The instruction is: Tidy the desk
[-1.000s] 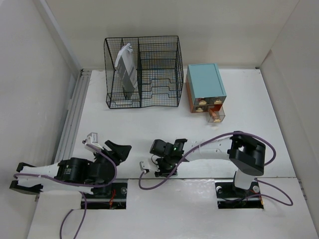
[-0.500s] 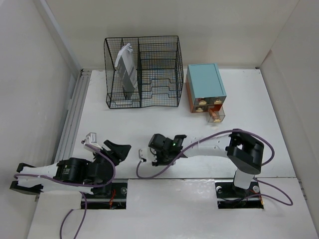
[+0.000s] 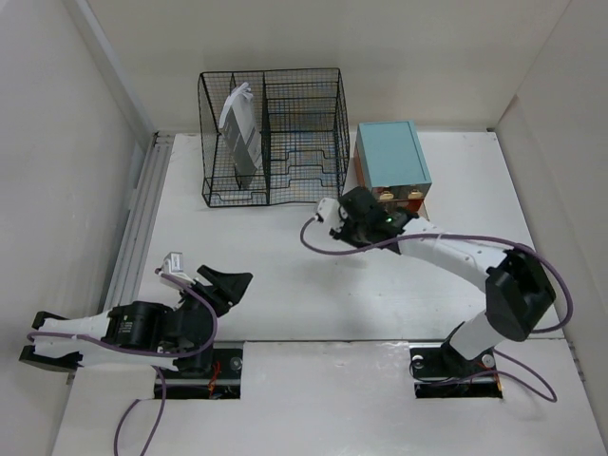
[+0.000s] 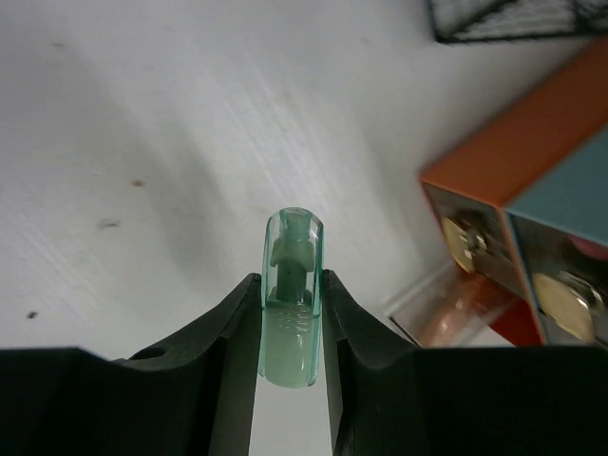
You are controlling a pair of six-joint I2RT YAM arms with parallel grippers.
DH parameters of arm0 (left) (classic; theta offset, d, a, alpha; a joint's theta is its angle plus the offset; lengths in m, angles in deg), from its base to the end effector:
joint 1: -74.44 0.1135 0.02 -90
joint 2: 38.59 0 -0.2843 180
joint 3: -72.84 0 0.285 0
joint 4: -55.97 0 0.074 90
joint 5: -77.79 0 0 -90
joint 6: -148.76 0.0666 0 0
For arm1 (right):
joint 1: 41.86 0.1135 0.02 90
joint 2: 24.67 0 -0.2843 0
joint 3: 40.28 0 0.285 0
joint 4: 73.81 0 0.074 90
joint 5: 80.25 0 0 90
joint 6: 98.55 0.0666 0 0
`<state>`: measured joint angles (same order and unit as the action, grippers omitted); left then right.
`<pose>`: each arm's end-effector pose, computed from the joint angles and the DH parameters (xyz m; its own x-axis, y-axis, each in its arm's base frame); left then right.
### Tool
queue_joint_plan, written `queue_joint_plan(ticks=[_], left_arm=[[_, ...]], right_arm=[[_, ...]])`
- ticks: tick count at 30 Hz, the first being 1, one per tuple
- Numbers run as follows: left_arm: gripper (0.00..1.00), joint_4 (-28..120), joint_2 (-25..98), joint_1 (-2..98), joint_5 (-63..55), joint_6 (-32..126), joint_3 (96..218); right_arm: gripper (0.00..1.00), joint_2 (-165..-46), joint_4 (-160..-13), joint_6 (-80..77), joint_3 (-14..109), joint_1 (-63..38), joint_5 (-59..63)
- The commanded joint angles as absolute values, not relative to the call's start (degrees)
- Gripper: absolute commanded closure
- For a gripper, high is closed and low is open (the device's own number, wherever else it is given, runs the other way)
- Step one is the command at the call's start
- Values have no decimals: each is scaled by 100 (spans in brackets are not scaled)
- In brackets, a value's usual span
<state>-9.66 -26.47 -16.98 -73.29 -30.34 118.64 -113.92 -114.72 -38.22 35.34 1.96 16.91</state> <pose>0.0566 -0.0707 0.2750 -0.5016 -0.7221 -0.4765 0.0210 0.5404 -0.8411 0.2760 0.2533 0.2165 -0.1964 -0.8692 -0.4538 -0.8425 0.3864 -0.3754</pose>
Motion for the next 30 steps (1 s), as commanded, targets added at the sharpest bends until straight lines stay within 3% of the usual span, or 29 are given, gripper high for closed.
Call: queue_joint_plan(ticks=[1, 14, 30], left_arm=[[40, -752, -2699, -1705, -7804, -3476, 11760], [39, -629, -2699, -1705, -7637, -3370, 11655], [37, -629, -2918, -1705, -7531, -3370, 11488]], right_arm=[[88, -11089, -11251, -3852, 3604, -291, 1995], [89, -10904, -10909, -4378, 3332, -1759, 2548], [87, -10957, -10714, -5389, 3402, -2173, 2337]])
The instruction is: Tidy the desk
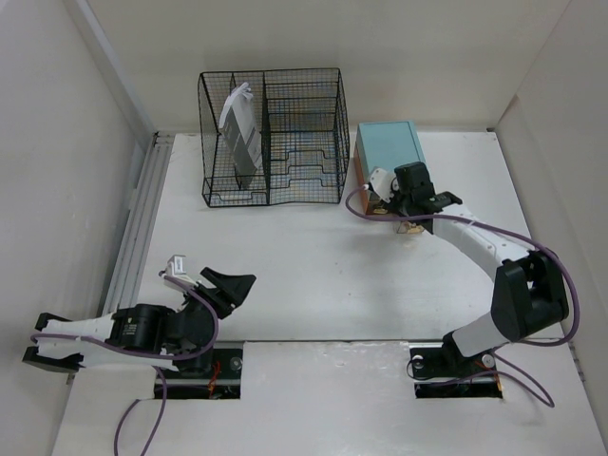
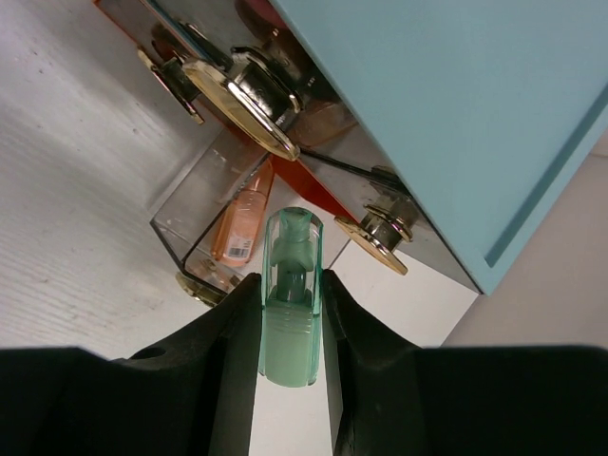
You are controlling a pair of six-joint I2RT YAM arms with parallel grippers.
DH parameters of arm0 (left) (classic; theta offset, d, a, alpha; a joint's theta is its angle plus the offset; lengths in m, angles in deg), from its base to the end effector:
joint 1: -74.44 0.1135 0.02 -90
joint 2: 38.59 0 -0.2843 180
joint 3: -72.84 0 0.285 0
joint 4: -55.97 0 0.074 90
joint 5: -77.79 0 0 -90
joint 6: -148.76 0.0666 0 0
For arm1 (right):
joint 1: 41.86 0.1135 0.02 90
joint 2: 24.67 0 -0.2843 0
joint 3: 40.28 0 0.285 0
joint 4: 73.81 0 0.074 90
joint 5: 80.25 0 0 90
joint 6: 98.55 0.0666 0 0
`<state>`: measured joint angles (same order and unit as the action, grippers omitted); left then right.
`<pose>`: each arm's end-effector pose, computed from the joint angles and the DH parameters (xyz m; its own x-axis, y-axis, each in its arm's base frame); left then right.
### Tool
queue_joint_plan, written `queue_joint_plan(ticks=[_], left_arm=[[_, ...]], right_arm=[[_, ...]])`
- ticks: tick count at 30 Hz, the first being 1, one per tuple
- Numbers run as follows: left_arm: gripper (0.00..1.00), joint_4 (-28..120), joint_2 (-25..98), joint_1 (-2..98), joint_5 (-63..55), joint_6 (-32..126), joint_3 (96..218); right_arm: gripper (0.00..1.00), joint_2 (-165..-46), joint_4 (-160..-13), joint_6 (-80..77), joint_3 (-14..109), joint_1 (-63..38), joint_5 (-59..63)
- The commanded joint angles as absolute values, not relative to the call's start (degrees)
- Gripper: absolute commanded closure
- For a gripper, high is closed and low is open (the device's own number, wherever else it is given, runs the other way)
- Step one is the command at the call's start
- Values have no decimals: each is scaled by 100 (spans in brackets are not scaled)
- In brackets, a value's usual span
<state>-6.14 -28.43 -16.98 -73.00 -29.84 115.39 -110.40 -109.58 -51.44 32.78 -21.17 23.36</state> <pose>0.0563 -0.0747 0.2635 -0.5062 -0.7334 -0.4538 0.0247 0.5137 -0.8576 0.3507 0.1157 0.2307 -0.3785 -0.8501 -0.3662 -0.6210 0.5266 -0.5805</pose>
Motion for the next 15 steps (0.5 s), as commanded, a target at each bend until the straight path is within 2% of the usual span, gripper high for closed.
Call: queue_joint_plan(ticks=[1, 15], left_arm=[[37, -629, -2918, -1705, -7479, -3370, 11488], [37, -629, -3085, -1705, -7426, -3423, 11382]], right_arm=[[86, -11009, -10715, -5442, 3402, -2225, 2337], [83, -11194, -10540, -6076, 3516, -2226, 2337]])
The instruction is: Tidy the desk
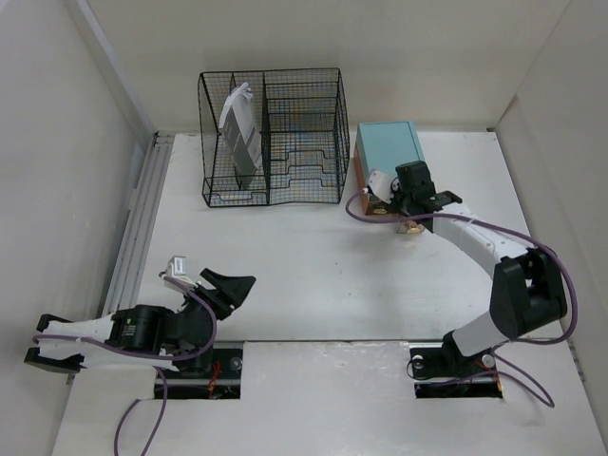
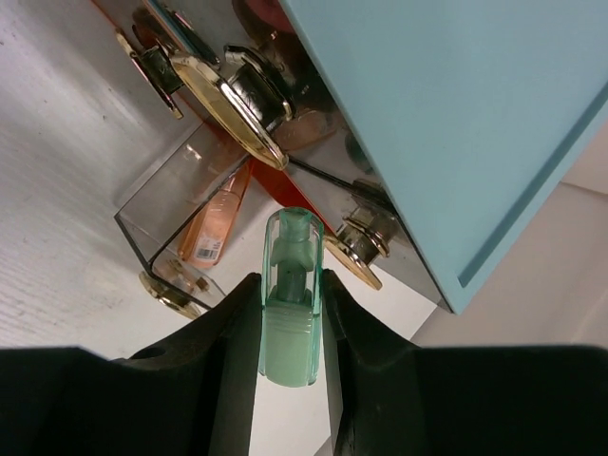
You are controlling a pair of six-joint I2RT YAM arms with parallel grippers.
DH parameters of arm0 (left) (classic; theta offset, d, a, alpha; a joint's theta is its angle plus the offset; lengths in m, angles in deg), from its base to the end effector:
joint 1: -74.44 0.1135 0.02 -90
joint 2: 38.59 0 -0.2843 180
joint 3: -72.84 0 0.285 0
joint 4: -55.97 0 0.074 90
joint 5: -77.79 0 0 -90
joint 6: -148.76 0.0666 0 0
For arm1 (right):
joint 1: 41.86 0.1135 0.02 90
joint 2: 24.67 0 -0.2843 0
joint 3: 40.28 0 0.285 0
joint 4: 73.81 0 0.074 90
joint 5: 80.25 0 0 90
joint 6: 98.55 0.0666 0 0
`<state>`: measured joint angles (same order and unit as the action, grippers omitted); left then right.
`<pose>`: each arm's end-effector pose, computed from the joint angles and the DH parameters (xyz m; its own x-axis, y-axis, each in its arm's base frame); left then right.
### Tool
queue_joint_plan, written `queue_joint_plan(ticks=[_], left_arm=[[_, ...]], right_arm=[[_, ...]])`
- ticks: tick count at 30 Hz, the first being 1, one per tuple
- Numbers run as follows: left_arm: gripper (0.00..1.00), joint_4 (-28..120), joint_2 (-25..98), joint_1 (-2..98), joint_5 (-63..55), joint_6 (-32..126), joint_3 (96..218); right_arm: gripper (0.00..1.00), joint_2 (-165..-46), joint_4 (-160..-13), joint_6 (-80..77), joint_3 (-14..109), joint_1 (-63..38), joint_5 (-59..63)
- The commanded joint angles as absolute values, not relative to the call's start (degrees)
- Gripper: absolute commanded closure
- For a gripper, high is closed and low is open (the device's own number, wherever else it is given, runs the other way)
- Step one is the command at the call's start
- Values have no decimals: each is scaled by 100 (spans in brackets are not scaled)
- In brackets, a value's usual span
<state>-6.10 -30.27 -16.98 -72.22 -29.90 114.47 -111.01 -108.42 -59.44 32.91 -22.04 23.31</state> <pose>0.0559 -0.0723 0.2595 -0.5181 -0.7352 -0.4371 0.0240 0.4983 -0.8667 0.3559 0.1117 0.2297 -0.2986 -0.9094 -0.2894 -0.6548 0.4158 -0.6311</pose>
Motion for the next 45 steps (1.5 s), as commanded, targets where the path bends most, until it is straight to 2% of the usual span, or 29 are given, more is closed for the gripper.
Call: queue_joint_plan(ticks=[1, 4, 6, 11, 15, 16, 17, 19, 24, 25, 29, 31, 38, 45], left_arm=[[37, -629, -3085, -1705, -7426, -3423, 11382], [37, -629, -3085, -1705, -7426, -3423, 11382], [37, -629, -3085, -1705, -7426, -3423, 11382], [37, -629, -3085, -1705, -7426, -3423, 11382], [37, -629, -3085, -1705, -7373, -3423, 11382], [37, -629, -3085, -1705, -7373, -3423, 11382], [37, -629, -3085, -1705, -7373, -3423, 11382], [37, -629, -3085, -1705, -7373, -3423, 11382], [37, -515, -3138, -1705, -7373, -3300, 11382], [37, -462, -3190, -1705, -7373, -3195, 11382], [37, -111, -3243, -1705, -7373, -2764, 11330], [37, 12, -3244, -1705, -7373, -2641, 11330], [37, 66, -3296, -1705, -7321, -2509, 11330], [37, 118, -3402, -1705, -7321, -2509, 11277]], right_arm=[[83, -11264, -10539, -6076, 3516, -2226, 2390], [72, -11326, -10539, -6136, 3569, -2226, 2390], [62, -11449, -10539, -6137, 3638, -2226, 2442], [51, -11449, -10601, -6014, 3692, -2226, 2443], [50, -11344, -10653, -5839, 3744, -2226, 2303], [56, -11196, -10705, -5838, 3744, -2226, 2302], [67, -11090, -10706, -5769, 3744, -2226, 2050], [100, -10853, -10951, -5646, 3744, -2278, 1654], [100, -10316, -12417, -6442, 3797, -2568, -374], [100, -10315, -12951, -6671, 3797, -2568, -526], [100, -10482, -13395, -6849, 3508, -2568, -528], [100, -10614, -13395, -6534, 3297, -2568, -309], [100, -10807, -12035, -5558, 2611, -2621, 630], [100, -11396, -10865, -5065, 2611, -2621, 1755]])
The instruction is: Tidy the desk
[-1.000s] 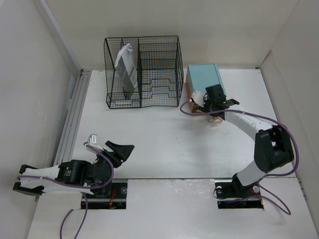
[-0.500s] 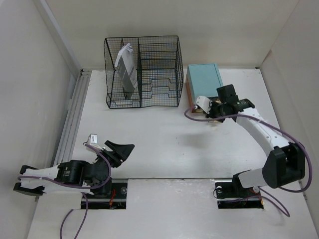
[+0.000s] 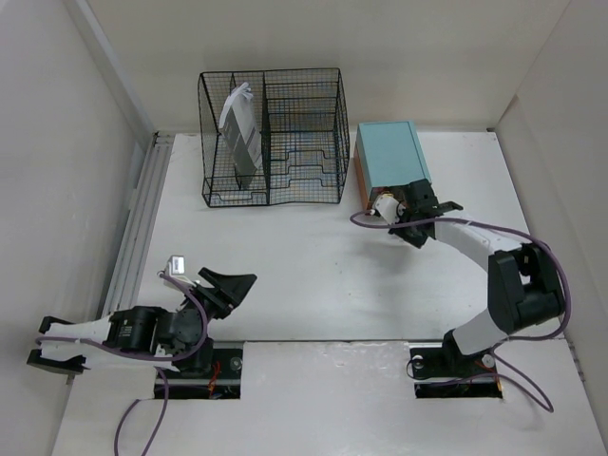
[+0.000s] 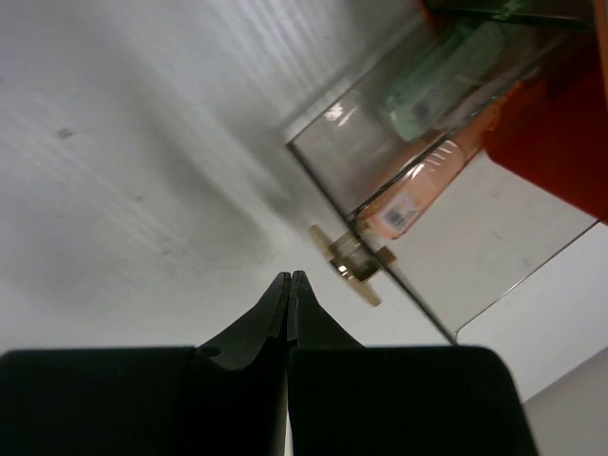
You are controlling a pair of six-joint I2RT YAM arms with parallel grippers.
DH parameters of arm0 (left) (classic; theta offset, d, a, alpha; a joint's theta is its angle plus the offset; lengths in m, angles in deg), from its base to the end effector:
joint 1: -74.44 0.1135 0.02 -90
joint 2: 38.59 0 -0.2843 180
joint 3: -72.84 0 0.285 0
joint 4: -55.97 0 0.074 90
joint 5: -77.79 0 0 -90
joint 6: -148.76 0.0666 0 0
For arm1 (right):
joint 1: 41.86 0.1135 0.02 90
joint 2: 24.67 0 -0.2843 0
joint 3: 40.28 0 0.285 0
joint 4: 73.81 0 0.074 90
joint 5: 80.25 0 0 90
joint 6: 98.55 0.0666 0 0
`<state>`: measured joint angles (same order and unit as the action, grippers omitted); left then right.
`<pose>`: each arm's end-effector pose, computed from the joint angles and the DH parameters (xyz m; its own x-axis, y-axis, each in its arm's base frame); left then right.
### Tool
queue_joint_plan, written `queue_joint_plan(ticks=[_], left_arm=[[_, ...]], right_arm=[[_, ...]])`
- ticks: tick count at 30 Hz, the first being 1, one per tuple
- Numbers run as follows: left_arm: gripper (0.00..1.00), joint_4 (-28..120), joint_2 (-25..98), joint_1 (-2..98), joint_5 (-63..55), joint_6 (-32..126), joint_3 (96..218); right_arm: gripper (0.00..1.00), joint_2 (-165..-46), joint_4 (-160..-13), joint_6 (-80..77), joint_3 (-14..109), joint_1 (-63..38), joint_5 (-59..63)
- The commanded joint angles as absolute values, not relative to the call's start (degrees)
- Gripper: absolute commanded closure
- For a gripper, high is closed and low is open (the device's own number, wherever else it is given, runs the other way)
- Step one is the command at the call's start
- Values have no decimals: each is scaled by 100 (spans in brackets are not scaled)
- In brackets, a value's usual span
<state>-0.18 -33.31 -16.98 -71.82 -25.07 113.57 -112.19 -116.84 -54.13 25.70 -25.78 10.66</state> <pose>0.0557 -0.0712 0.2669 -0.5217 -0.7516 -0.4037 0.0652 0.4367 -0.8973 0.3204 0.0913 0.1659 -0.4142 -0.8626 -0.2903 -0.8090 0.4951 -0.3167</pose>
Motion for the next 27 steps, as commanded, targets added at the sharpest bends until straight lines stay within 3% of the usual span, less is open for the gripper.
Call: queue_joint_plan(ticks=[1, 6, 10, 13, 18, 24, 27], left_arm=[[37, 118, -3402, -1705, -7321, -2509, 11277], [37, 792, -3332, -1705, -7268, -2150, 10970], [30, 2058, -3016, -1705, -7197, -1343, 10618], [26, 3241, -2499, -1705, -7197, -989, 10346], [25, 5967, -1444, -1583, -7119, 267, 10038], [41, 8106, 691, -890, -5646, 1024, 10458], [46, 8476, 1746, -494, -4846, 1182, 10933]], right_arm=[[100, -11466, -10708, -5013, 2680, -2569, 1879], [100, -11827, -10154, -5012, 2804, -2568, 2635], [100, -11583, -9801, -4951, 2638, -2568, 2812], [100, -11152, -9730, -4898, 2523, -2568, 2611], [100, -9816, -10748, -4820, 2655, -2568, 1084], [100, -8604, -11417, -4907, 2830, -2568, 9], [99, -7771, -10718, -4416, 2420, -2568, 498]])
